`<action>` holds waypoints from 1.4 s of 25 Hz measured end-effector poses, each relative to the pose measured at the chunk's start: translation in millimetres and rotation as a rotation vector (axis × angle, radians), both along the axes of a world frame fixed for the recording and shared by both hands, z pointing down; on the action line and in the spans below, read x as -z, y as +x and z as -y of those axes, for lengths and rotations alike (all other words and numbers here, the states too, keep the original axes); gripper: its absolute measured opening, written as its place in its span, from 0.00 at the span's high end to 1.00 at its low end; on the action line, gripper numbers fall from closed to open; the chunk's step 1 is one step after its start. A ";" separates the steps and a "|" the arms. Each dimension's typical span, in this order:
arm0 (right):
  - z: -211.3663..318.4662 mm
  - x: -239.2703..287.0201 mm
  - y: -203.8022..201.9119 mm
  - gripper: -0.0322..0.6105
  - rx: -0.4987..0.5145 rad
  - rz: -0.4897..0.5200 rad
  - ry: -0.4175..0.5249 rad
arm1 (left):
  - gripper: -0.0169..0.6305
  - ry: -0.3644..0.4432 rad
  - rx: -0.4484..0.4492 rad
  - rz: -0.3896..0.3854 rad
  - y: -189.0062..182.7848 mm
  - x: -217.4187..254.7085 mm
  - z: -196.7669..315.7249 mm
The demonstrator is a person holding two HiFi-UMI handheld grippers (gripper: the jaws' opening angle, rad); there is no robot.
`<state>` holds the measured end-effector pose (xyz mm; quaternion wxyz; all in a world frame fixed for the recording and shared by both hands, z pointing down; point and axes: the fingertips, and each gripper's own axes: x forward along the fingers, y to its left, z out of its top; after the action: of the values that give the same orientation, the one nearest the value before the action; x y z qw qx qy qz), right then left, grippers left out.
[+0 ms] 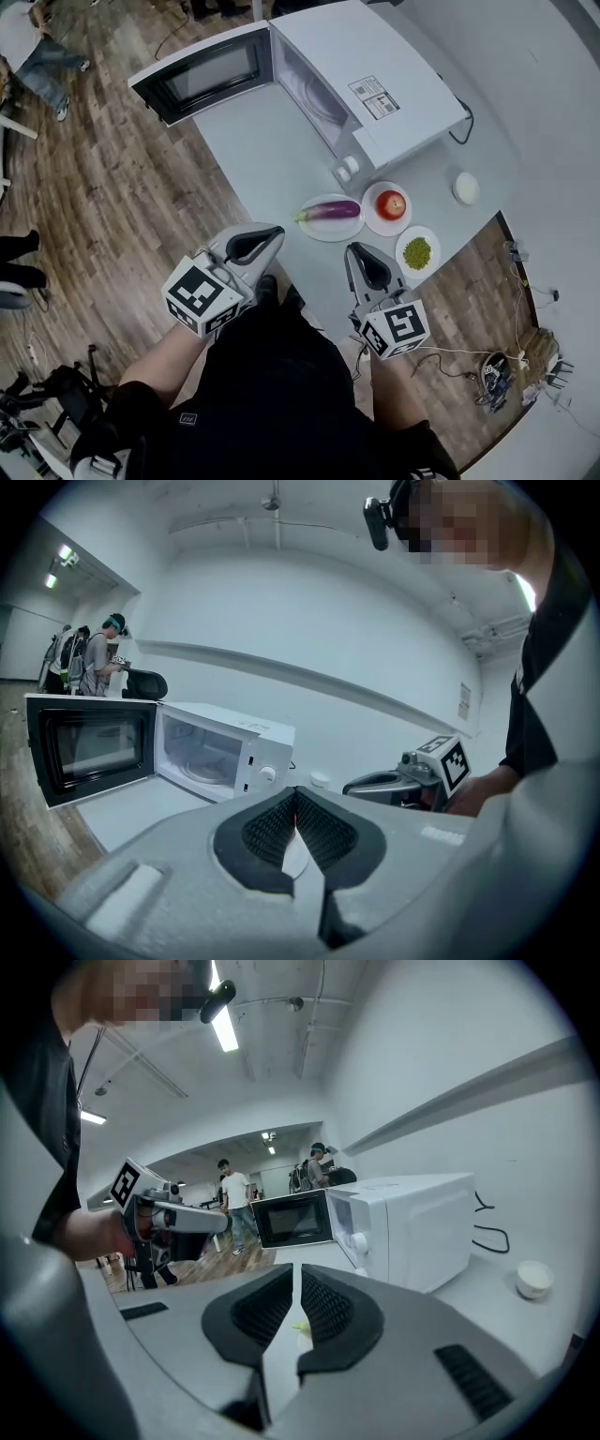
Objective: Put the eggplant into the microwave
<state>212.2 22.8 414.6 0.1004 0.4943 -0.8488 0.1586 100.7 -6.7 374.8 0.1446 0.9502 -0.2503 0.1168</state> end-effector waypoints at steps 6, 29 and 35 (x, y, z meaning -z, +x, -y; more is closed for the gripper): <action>3.1 -27.2 -1.0 0.92 -0.032 -0.052 -0.041 | 0.96 0.005 -0.038 -0.001 -0.9 -16.1 11.3; 16.0 -141.9 -2.7 0.81 0.097 -0.224 -0.138 | 0.96 -0.046 -0.019 0.084 13.5 -116.5 20.3; 14.7 -174.9 -8.0 0.77 0.179 -0.371 -0.138 | 0.96 -0.056 -0.031 0.104 18.3 -139.9 20.3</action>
<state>204.1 8.1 589.4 0.3023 0.4294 -0.8434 0.1132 119.0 -26.9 514.7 0.1561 0.9422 -0.2392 0.1753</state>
